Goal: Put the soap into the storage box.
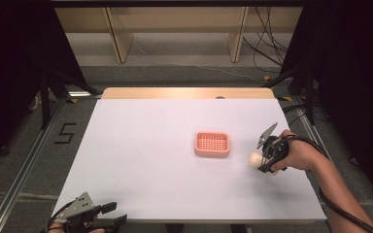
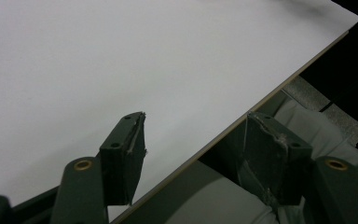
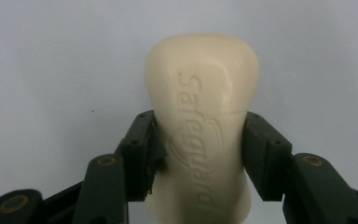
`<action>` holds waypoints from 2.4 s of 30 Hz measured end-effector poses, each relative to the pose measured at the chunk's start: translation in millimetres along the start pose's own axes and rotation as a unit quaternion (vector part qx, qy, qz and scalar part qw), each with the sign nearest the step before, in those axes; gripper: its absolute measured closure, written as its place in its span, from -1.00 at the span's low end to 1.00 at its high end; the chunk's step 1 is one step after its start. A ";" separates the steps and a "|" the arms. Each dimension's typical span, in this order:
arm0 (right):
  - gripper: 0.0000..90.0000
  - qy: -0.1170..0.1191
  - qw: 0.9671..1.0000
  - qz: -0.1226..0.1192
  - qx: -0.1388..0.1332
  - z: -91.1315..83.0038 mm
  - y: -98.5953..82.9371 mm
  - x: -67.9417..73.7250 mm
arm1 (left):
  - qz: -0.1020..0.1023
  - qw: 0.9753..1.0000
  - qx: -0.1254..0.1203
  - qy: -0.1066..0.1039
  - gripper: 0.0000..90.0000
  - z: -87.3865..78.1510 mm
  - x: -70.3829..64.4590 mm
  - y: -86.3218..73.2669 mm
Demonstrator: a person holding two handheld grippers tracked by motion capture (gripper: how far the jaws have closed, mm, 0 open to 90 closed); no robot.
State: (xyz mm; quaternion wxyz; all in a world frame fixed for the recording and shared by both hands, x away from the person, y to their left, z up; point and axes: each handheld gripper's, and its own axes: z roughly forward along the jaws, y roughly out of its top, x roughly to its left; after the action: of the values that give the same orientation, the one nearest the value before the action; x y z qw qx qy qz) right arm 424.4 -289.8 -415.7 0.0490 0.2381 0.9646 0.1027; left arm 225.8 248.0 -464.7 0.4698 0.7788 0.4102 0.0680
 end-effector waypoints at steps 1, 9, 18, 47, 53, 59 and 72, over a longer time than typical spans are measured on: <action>0.12 -0.001 1.000 -0.003 -0.004 -0.2 1.0 -0.6 | -0.002 1.000 -0.001 0.000 -0.15 0.0 0.2 -0.3; 0.12 0.001 1.000 -0.026 0.007 -1.7 12.7 -1.0 | -0.007 1.000 0.001 0.002 -0.15 -1.5 -0.1 -1.5; 0.12 0.006 0.999 -0.048 0.003 -3.8 25.2 -3.6 | -0.007 1.000 0.005 0.015 -0.15 -3.6 -1.2 -2.5; 0.12 -0.004 0.997 -0.073 0.020 -9.4 64.2 -5.2 | -0.003 1.000 0.000 0.007 -0.15 -3.6 -0.6 -2.6; 0.12 -0.015 0.996 -0.087 0.022 -10.5 69.0 -6.7 | -0.005 1.000 -0.002 0.006 -0.15 -3.3 -1.2 -2.7; 0.12 -0.018 0.995 -0.096 0.020 -10.6 73.3 -8.7 | -0.004 1.000 -0.001 0.006 -0.14 -3.2 -1.2 -2.7; 0.12 -0.023 0.994 -0.105 0.023 -13.0 85.0 -10.7 | -0.005 1.000 -0.002 0.005 -0.14 -2.8 -0.9 -2.7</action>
State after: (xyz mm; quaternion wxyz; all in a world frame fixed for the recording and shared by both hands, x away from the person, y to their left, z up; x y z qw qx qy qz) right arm 470.2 -223.6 -383.8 0.0760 0.1391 0.9849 0.0695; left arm 222.2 249.9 -465.1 0.4693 0.7753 0.4167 0.0703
